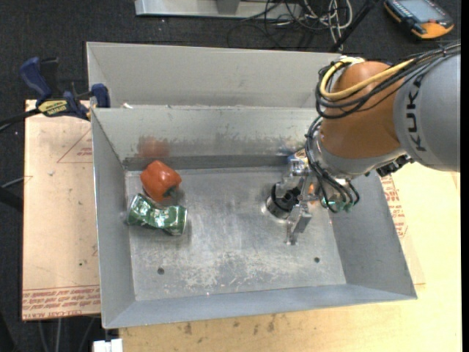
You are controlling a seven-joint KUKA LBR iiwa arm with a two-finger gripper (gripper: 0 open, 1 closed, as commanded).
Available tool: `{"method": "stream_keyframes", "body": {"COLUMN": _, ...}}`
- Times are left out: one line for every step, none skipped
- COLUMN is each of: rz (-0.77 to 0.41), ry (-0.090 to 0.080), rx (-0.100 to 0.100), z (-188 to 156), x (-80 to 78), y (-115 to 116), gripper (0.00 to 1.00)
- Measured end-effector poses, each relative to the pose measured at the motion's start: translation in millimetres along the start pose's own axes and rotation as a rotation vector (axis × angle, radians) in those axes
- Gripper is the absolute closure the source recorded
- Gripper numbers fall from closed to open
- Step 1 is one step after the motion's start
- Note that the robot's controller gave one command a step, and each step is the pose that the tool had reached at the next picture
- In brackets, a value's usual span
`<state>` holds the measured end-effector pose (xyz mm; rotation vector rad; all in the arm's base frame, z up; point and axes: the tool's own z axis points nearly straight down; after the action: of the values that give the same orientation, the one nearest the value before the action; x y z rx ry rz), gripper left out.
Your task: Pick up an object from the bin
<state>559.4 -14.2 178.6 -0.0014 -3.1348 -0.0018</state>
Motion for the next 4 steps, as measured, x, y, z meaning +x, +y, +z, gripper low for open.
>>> {"method": "stream_keyframes", "body": {"rz": 0.000, "ry": -0.008, "rx": 0.000, "z": -4, "x": -1.7, "y": 0, "gripper": 0.00}}
{"method": "stream_keyframes", "body": {"rz": -0.040, "ry": -0.052, "rx": -0.003, "z": 93, "x": -34.2, "y": -82, "gripper": 1.00}}
{"method": "stream_keyframes", "body": {"rz": -0.044, "ry": -0.008, "rx": -0.005, "z": 97, "x": -24.4, "y": -83, "gripper": 0.00}}
{"method": "stream_keyframes", "body": {"rz": -0.045, "ry": -0.008, "rx": -0.005, "z": 97, "x": -24.4, "y": -83, "gripper": 0.00}}
